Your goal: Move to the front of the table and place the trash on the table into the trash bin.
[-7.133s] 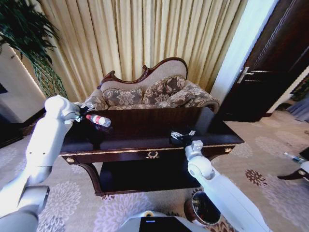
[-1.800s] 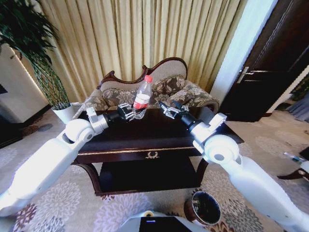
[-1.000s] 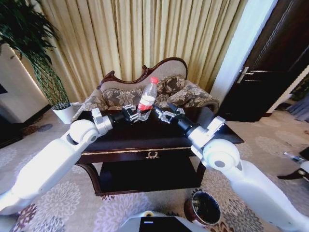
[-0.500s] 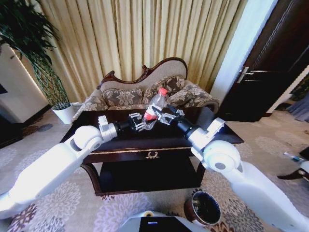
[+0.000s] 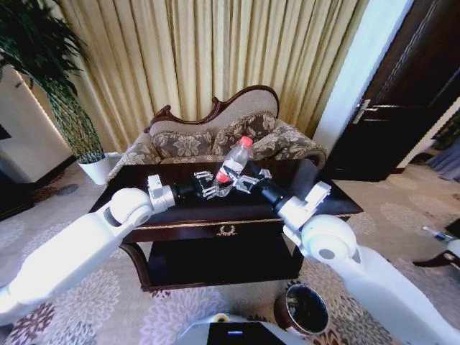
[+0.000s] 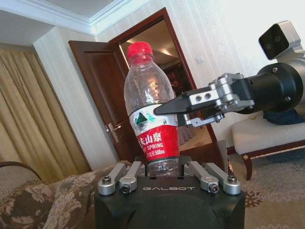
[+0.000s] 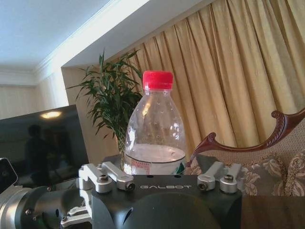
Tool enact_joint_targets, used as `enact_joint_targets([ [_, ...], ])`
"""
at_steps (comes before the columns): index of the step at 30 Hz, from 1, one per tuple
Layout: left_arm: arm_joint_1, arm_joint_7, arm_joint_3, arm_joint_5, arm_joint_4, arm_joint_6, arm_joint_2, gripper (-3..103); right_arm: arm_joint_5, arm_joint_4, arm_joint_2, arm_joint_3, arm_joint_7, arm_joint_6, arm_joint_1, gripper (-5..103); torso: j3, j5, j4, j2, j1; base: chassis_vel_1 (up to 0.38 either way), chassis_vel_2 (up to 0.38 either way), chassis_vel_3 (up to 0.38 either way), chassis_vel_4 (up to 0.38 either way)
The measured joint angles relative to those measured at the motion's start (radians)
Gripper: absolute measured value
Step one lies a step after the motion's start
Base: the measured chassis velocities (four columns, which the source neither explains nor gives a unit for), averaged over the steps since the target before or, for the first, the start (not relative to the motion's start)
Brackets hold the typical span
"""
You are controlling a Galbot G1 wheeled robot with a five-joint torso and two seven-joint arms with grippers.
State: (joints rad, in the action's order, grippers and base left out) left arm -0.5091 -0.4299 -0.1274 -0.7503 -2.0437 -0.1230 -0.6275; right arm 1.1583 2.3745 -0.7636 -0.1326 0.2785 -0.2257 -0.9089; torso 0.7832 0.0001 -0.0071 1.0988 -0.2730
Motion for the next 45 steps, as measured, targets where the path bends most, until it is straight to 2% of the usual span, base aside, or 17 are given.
enact_joint_targets([
  [4,0.001,0.003,-0.003,0.0,-0.003,0.0,-0.001,30,0.0,0.001,-0.004,0.001,0.0,0.0,0.002,77,0.0,-0.0001,0.0002,0.0,0.0,0.0,0.0,0.0,0.0],
  [7,-0.005,0.008,-0.002,0.002,-0.005,0.0,-0.002,30,0.003,0.001,-0.003,0.0,0.0,-0.001,0.005,60,0.0,-0.0001,0.0002,0.0,0.0,0.0,0.0,0.0,0.0],
  [9,-0.01,0.008,0.001,0.002,-0.007,0.0,-0.002,30,0.004,0.001,-0.002,-0.001,0.001,-0.001,0.005,54,0.0,-0.0001,0.0001,0.0,0.0,0.0,0.0,0.0,0.0],
  [16,-0.027,0.022,0.007,0.004,-0.017,0.004,-0.001,30,0.007,0.003,0.003,-0.003,0.001,-0.001,0.005,41,0.0,-0.0001,0.0002,0.0,0.0,0.0,0.0,0.0,0.0],
  [20,-0.033,0.072,0.004,0.001,-0.032,-0.002,0.001,28,0.007,0.002,0.004,-0.006,0.001,0.001,0.005,33,0.0,-0.0001,0.0002,0.0,0.0,0.0,0.0,0.0,0.0],
  [22,-0.034,0.082,0.003,0.0,-0.034,-0.003,0.001,34,0.006,0.001,0.005,-0.008,0.003,0.004,0.003,33,0.0,0.0,0.0001,0.0,0.0,0.0,0.0,0.0,0.0],
  [23,-0.036,0.086,0.003,0.0,-0.035,-0.003,0.0,44,0.006,0.001,0.005,-0.01,0.006,0.005,0.0,31,0.0,-0.0001,0.0001,0.0,0.0,0.0,0.0,0.0,0.0],
  [27,-0.046,0.096,0.009,0.0,-0.034,-0.003,0.0,49,0.004,0.002,0.006,-0.015,0.01,0.008,-0.005,25,0.0,-0.0001,0.0001,0.0,0.0,0.0,0.0,0.0,0.0],
  [28,-0.055,0.101,0.017,0.0,-0.034,-0.003,0.002,55,0.004,0.003,0.007,-0.018,0.012,0.009,-0.008,22,0.0,-0.0001,0.0001,0.0,0.0,0.0,0.0,0.0,0.0],
  [29,-0.067,0.101,0.028,0.0,-0.035,-0.004,0.005,66,0.003,0.003,0.008,-0.02,0.012,0.009,-0.01,20,0.0,-0.0001,0.0001,0.0,0.0,0.0,0.0,0.0,0.0],
  [33,-0.086,0.099,0.044,-0.003,-0.041,-0.007,0.015,72,0.0,0.003,0.009,-0.021,0.013,0.01,-0.01,20,0.0,-0.0001,0.0001,0.0,0.0,0.0,0.0,0.0,0.0],
  [34,-0.102,0.1,0.058,-0.009,-0.049,-0.009,0.024,83,-0.001,0.002,0.008,-0.022,0.013,0.011,-0.01,20,0.0,-0.0001,0.0002,0.0,0.0,0.0,0.0,0.0,0.0],
  [35,-0.112,0.1,0.069,-0.014,-0.054,-0.009,0.027,88,-0.002,0.002,0.007,-0.022,0.014,0.011,-0.01,20,0.0,-0.0001,0.0002,0.0,0.0,0.0,0.0,0.0,0.0],
  [41,-0.169,0.113,0.138,-0.044,-0.07,-0.02,0.04,99,-0.006,-0.013,0.006,-0.031,0.028,0.012,-0.01,20,0.0,-0.0001,0.0001,0.0,0.0,0.0,0.0,0.0,0.0],
  [43,-0.237,0.16,0.224,-0.061,-0.078,-0.032,0.045,100,-0.016,-0.029,0.006,-0.042,0.046,0.019,-0.01,20,0.0,-0.0002,0.0001,0.0,0.0,0.0,0.0,0.0,0.0],
  [44,-0.237,0.16,0.224,-0.061,-0.078,-0.032,0.045,100,-0.016,-0.029,0.006,-0.042,0.046,0.019,-0.01,20,0.0,-0.0002,0.0001,0.0,0.0,0.0,0.0,0.0,0.0],
  [45,-0.28,0.175,0.287,-0.06,-0.075,-0.038,0.045,100,-0.025,-0.04,0.006,-0.048,0.058,0.021,-0.012,20,0.0,-0.0002,0.0001,0.0,0.0,0.0,0.0,0.0,0.0],
])
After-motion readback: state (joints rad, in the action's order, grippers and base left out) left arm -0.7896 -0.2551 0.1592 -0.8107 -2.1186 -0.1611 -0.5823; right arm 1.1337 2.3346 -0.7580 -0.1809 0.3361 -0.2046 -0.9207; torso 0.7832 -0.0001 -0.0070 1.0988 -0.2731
